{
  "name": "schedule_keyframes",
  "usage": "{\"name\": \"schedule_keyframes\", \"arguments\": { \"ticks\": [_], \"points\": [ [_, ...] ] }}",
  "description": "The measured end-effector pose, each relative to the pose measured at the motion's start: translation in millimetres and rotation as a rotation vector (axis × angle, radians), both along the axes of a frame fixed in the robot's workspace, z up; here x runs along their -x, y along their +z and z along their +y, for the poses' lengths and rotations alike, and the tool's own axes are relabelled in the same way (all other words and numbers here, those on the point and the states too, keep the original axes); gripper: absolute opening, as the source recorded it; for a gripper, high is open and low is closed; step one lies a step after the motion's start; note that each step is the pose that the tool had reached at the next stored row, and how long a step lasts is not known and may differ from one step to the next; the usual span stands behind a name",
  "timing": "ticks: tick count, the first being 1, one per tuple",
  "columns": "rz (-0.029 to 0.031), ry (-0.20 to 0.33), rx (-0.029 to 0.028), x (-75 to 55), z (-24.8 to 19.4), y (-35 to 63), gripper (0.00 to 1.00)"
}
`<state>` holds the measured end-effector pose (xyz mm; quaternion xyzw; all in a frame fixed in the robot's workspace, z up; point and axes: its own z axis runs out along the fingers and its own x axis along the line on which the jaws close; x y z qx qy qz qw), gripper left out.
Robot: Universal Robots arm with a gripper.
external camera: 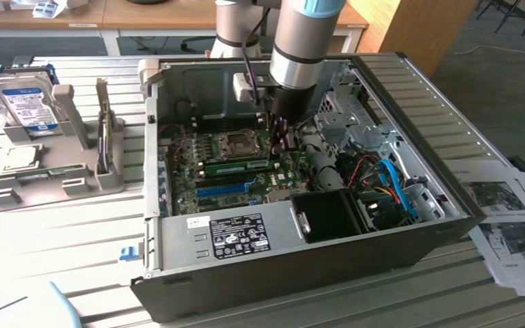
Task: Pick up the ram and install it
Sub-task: 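Press down the ram until it locks into place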
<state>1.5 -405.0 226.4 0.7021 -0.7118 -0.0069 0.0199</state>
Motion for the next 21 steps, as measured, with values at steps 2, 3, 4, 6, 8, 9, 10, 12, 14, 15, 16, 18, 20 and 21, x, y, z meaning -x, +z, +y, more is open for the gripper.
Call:
{"name": "schedule_keyframes", "arguments": {
  "ticks": [2, 3, 4, 6, 8, 9, 10, 12, 14, 15, 16, 18, 20, 21],
  "points": [
    [0.0, 0.0, 0.0001, 0.0, 0.0, 0.0, 0.09],
    [0.0, 0.0, 0.0001, 0.0, 0.0, 0.0, 0.09],
    [0.0, 0.0, -0.0001, 0.0, 0.0, -0.1, 0.09],
    [-0.0001, 0.0, -0.0004, 0.0, 0.1, -0.5, 0.09],
    [-0.0001, 0.0, -0.0002, 0.0, 0.0, -1.2, 0.09],
    [0.0, 0.0, 0.0, 0.0, 0.0, -1.4, 0.09],
    [0.0, 0.0, 0.0001, 0.0, 0.0, -1.5, 0.09],
    [0.0, 0.0, 0.0, 0.0, 0.0, -1.6, 0.09],
    [0.0, 0.0, -0.0001, 0.0, 0.0, -1.6, 0.09],
    [0.0, 0.0, -0.0001, 0.0, 0.0, -1.7, 0.09],
    [-0.0001, 0.0, -0.0001, 0.0, 0.0, -1.9, 0.09],
    [0.0, 0.0, 0.0, 0.0, 0.0, -2.3, 0.09],
    [0.0, 0.0, 0.0001, 0.0, 0.0, -2.6, 0.09],
    [0.0, 0.0, 0.0001, 0.0, 0.0, -2.6, 0.09]
  ]
}}
